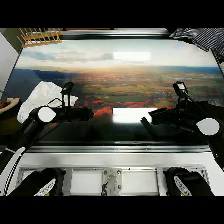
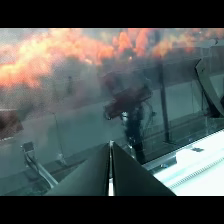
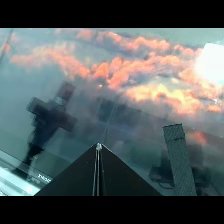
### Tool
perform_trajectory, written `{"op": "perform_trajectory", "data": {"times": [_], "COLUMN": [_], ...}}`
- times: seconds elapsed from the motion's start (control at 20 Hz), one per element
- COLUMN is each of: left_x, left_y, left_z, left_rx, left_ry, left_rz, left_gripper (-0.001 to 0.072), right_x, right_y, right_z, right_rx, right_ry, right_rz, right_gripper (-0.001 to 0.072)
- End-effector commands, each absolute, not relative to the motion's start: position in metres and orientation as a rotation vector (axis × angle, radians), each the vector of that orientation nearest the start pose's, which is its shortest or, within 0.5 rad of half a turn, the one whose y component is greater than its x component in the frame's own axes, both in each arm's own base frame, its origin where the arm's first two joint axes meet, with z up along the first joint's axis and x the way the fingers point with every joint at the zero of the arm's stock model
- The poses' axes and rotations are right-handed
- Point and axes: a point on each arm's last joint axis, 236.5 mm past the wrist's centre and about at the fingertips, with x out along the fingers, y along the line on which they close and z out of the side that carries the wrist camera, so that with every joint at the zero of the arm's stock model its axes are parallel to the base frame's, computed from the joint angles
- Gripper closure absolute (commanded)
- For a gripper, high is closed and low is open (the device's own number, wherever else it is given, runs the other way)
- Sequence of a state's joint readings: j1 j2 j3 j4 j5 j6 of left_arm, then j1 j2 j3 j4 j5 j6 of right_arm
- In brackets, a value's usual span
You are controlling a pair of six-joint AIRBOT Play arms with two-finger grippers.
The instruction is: Fold the clothes and pants, and hang the long-sleeved shirts on hangers.
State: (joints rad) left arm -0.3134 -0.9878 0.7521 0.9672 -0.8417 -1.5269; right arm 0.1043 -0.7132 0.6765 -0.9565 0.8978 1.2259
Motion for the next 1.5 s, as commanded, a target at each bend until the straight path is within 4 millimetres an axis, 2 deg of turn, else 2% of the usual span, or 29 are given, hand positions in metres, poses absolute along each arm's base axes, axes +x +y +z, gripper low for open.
{"op": "perform_trajectory", "data": {"times": [0.0, 0.65, 0.7, 0.75, 0.8, 0.9, 0.95, 1.0, 1.05, 1.1, 1.15, 1.2, 1.3, 1.45], "left_x": [0.301, 0.303, 0.309, 0.319, 0.335, 0.366, 0.380, 0.387, 0.391, 0.392, 0.391, 0.389, 0.384, 0.382], "left_y": [-0.203, -0.201, -0.193, -0.177, -0.150, -0.076, -0.028, 0.021, 0.060, 0.096, 0.123, 0.143, 0.165, 0.168], "left_z": [0.018, 0.018, 0.019, 0.021, 0.028, 0.048, 0.061, 0.072, 0.079, 0.078, 0.069, 0.057, 0.022, -0.029], "left_rx": [-0.400, -0.392, -0.360, -0.291, -0.233, -0.100, -0.021, 0.044, 0.071, 0.054, 0.012, -0.014, -0.056, -0.086], "left_ry": [1.123, 1.117, 1.092, 1.064, 1.030, 0.959, 0.918, 0.890, 0.885, 0.895, 0.918, 0.955, 1.039, 1.162], "left_rz": [-0.486, -0.482, -0.472, -0.452, -0.392, -0.222, -0.107, 0.009, 0.105, 0.191, 0.252, 0.291, 0.331, 0.323], "left_gripper": [0.0703, 0.0702, 0.0643, 0.0217, -0.0007, -0.0002, -0.0002, -0.0001, -0.0001, -0.0001, -0.0002, -0.0002, -0.0001, -0.0002], "right_x": [0.296, 0.296, 0.296, 0.296, 0.296, 0.296, 0.296, 0.296, 0.296, 0.296, 0.296, 0.296, 0.296, 0.296], "right_y": [0.138, 0.138, 0.138, 0.138, 0.138, 0.138, 0.138, 0.138, 0.138, 0.138, 0.138, 0.138, 0.138, 0.138], "right_z": [0.072, 0.072, 0.072, 0.072, 0.072, 0.072, 0.072, 0.072, 0.072, 0.072, 0.072, 0.072, 0.072, 0.072], "right_rx": [0.216, 0.218, 0.218, 0.218, 0.218, 0.218, 0.218, 0.218, 0.218, 0.218, 0.218, 0.218, 0.218, 0.218], "right_ry": [0.854, 0.857, 0.857, 0.857, 0.857, 0.857, 0.857, 0.857, 0.856, 0.857, 0.856, 0.857, 0.857, 0.857], "right_rz": [0.509, 0.510, 0.510, 0.510, 0.509, 0.510, 0.509, 0.510, 0.509, 0.510, 0.509, 0.510, 0.510, 0.510], "right_gripper": [0.0695, 0.0696, 0.0696, 0.0696, 0.0696, 0.0696, 0.0696, 0.0696, 0.0695, 0.0695, 0.0695, 0.0696, 0.0696, 0.0696]}}
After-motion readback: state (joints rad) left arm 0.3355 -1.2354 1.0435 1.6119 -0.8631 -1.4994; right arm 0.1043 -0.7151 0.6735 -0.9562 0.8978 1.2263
